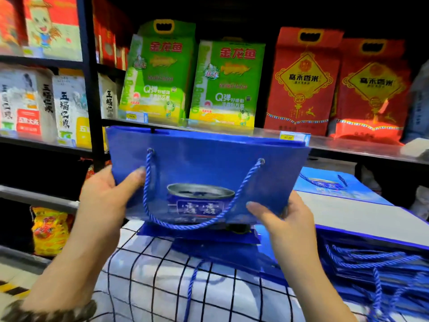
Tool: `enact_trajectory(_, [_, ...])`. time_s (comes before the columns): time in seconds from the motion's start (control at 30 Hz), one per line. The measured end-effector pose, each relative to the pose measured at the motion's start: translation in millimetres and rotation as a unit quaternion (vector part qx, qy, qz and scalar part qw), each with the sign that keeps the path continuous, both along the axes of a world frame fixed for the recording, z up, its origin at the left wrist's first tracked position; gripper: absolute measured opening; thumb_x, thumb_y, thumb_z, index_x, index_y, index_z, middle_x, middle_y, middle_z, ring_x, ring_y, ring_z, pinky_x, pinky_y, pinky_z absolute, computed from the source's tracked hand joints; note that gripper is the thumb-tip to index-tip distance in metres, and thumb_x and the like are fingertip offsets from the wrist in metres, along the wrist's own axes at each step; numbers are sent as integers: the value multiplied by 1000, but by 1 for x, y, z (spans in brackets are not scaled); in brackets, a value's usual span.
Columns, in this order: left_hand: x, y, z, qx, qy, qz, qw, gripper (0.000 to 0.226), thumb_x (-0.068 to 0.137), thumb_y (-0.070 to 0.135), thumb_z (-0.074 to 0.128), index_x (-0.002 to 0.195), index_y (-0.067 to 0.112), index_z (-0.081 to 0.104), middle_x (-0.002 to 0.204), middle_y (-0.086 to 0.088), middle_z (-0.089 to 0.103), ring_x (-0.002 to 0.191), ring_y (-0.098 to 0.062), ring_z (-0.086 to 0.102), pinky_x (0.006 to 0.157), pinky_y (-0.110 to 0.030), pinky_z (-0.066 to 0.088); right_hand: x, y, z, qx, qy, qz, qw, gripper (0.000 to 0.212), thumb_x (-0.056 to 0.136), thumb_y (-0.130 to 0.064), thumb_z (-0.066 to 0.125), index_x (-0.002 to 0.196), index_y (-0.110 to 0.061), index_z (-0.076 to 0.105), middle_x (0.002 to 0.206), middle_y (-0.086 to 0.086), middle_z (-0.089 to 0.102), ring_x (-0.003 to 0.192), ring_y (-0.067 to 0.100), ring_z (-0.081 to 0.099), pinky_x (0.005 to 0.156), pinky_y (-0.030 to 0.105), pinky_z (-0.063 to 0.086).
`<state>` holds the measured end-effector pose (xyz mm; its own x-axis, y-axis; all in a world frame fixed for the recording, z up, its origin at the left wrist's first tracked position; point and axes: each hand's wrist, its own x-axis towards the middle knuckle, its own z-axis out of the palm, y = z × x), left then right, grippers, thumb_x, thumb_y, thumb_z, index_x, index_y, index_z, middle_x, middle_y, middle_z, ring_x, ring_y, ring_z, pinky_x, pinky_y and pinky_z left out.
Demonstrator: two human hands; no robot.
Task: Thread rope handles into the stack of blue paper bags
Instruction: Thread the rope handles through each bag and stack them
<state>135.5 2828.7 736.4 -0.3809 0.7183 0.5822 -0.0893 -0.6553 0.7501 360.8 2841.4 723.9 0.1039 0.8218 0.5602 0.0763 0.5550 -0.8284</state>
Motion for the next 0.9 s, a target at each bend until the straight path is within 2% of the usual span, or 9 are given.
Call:
enact_trajectory(0.17, [-3, -14, 46, 80, 53, 36, 995, 26, 54, 34, 64, 78, 24, 68, 68, 28, 67, 65, 10, 64, 56, -7, 48, -7, -5, 45, 84, 73, 16, 994, 23, 69, 2, 70, 79, -18, 63, 69, -15, 70, 62, -1, 62, 60, 13, 47])
enact_trajectory(0.3, [-9, -12, 50, 48, 113, 10, 992, 35, 55, 20, 69, 89, 17, 59, 70, 20, 70, 64, 3, 65, 56, -11, 51, -2, -11, 96, 140, 96, 43, 985, 21, 74, 1, 67, 85, -17, 64, 74, -11, 72, 69, 3, 65, 62, 18, 50])
enact_trajectory(0.37, [-7, -12, 50, 40, 105, -4, 994, 28, 57, 21, 69, 84, 21, 64, 75, 17, 72, 66, -1, 68, 56, -15, 53, 6, -12, 119, 130, 69, 68, 987, 20, 76, 0, 66, 87, -17, 63, 79, -7, 73, 73, 9, 68, 62, 24, 54])
enact_trajectory(0.47, [5, -14, 64, 59, 81, 12, 995, 19, 67, 16, 63, 84, 22, 59, 71, 20, 71, 63, 0, 67, 53, -13, 51, 28, -11, 134, 60, -41, 64, 995, 34, 75, -4, 67, 100, -23, 57, 74, -11, 71, 63, 5, 67, 49, 23, 53])
enact_trajectory(0.57, [23, -5, 84, 62, 49, -28, 996, 16, 70, 12, 61, 85, 19, 59, 64, 17, 70, 58, 0, 66, 51, -12, 50, 58, -14, 128, 1, -93, 52, 994, 41, 59, -20, 70, 98, -26, 57, 69, -11, 71, 56, 4, 65, 49, 22, 49])
enact_trajectory(0.63, [44, 11, 92, 38, 48, -86, 994, 16, 77, 3, 57, 86, 16, 60, 61, 14, 69, 54, -1, 65, 48, -13, 49, 81, -15, 123, -18, -83, 29, 996, 38, 56, -22, 68, 93, -24, 60, 68, -5, 72, 54, 9, 64, 51, 24, 48])
enact_trajectory(0.77, [110, 58, 101, -48, 50, -184, 980, 10, 84, 0, 58, 90, 7, 61, 62, 4, 70, 46, -7, 63, 42, -18, 49, 143, 10, 127, -27, -59, -89, 994, 24, 75, -7, 68, 97, -18, 66, 76, 4, 73, 63, 19, 65, 63, 34, 52])
enact_trajectory(0.87, [162, 94, 100, -94, 28, -260, 961, 29, 78, -9, 61, 101, 7, 55, 86, -12, 68, 47, -10, 62, 45, -22, 53, 192, 40, 125, -39, -105, -175, 978, 13, 79, -4, 65, 84, -15, 69, 58, -8, 69, 55, 8, 62, 56, 21, 52])
enact_trajectory(0.9, [178, 103, 96, -106, 31, -277, 955, 35, 77, -15, 59, 96, 13, 51, 87, -10, 65, 47, -9, 62, 43, -21, 52, 207, 50, 121, -41, -128, -196, 971, 11, 80, -2, 64, 79, -11, 69, 50, -13, 64, 53, 5, 59, 55, 18, 49])
